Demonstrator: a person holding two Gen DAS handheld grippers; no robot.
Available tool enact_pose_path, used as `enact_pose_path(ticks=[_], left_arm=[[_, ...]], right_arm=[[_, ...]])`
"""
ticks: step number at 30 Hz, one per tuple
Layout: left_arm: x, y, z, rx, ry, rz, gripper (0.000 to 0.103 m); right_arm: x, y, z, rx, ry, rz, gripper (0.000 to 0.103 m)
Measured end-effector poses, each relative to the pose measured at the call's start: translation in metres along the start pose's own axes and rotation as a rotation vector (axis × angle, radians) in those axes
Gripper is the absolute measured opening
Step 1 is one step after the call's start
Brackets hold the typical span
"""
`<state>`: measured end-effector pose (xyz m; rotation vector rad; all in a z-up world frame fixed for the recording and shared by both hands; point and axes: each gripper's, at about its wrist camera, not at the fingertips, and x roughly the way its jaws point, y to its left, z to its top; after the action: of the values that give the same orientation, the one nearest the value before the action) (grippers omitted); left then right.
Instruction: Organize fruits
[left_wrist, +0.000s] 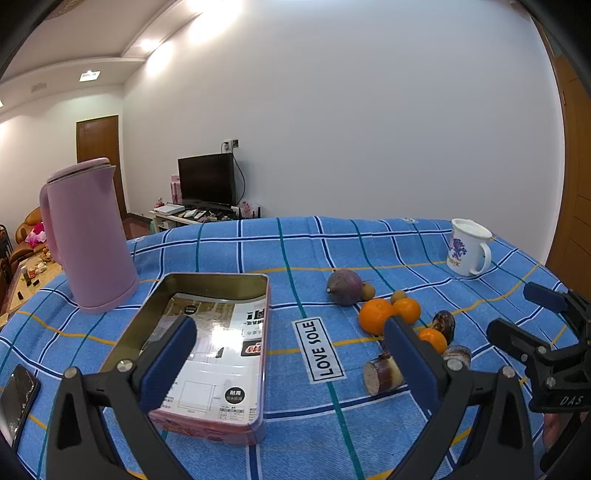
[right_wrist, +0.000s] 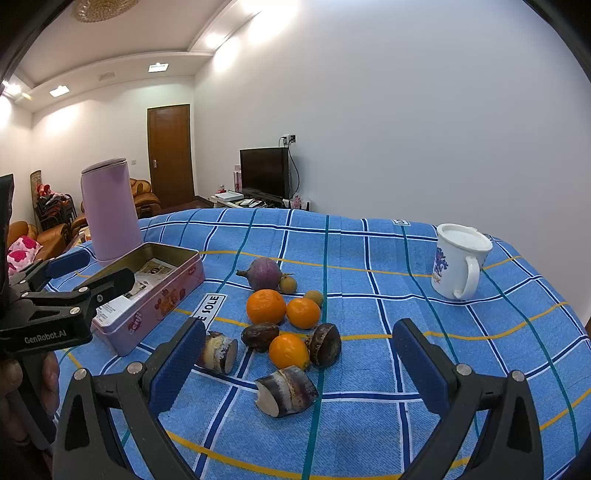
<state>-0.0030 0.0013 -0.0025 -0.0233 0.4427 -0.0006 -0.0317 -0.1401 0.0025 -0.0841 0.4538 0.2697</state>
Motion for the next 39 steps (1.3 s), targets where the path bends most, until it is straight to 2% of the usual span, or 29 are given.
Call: enact_pose_path(ticks=[18,24,26,27,28,30,33,39], left_arm=[[0.007,-0.006,-0.003,0.011,0.027,-0.010,0.103],[0.015,-0.015,-0.010,0.032,0.060,-0.036,0.103],[0.018,-0.019,-0.011,0.040,0.067,-0.046,0.103],[0.018,-0.019,-0.012,0.040,0.070,-0.049,0.103],[0.019,-0.019,-0.012,0.039,0.072,-0.051,0.103],[0.021,-0.020,-0.013,0.039,0.080,-0.062,0.103],[0.025,-0.023,-0.014,0.038,0.100,-0.082,0.103],[0.032,-0.032,-0.017,0.058,0.131,-0.109,0.102]], right_arm=[[0.006,-0.004,-0.004,-0.014,0.021,-0.005,0.102],[0.018,-0.011,-0.009,-0.012,0.063,0.003,0.101],[0.024,-0.008,-0.011,-0.040,0.090,0.007,0.091],[0.029,-0.007,-0.014,-0.053,0.114,0.019,0.074],[0.033,-0.006,-0.015,-0.057,0.139,0.040,0.062],[0.041,-0.003,-0.019,-0.063,0.192,0.073,0.062],[0.042,0.000,-0.018,-0.083,0.189,0.077,0.062],[0.060,-0.004,-0.023,-0.075,0.282,0.106,0.061]])
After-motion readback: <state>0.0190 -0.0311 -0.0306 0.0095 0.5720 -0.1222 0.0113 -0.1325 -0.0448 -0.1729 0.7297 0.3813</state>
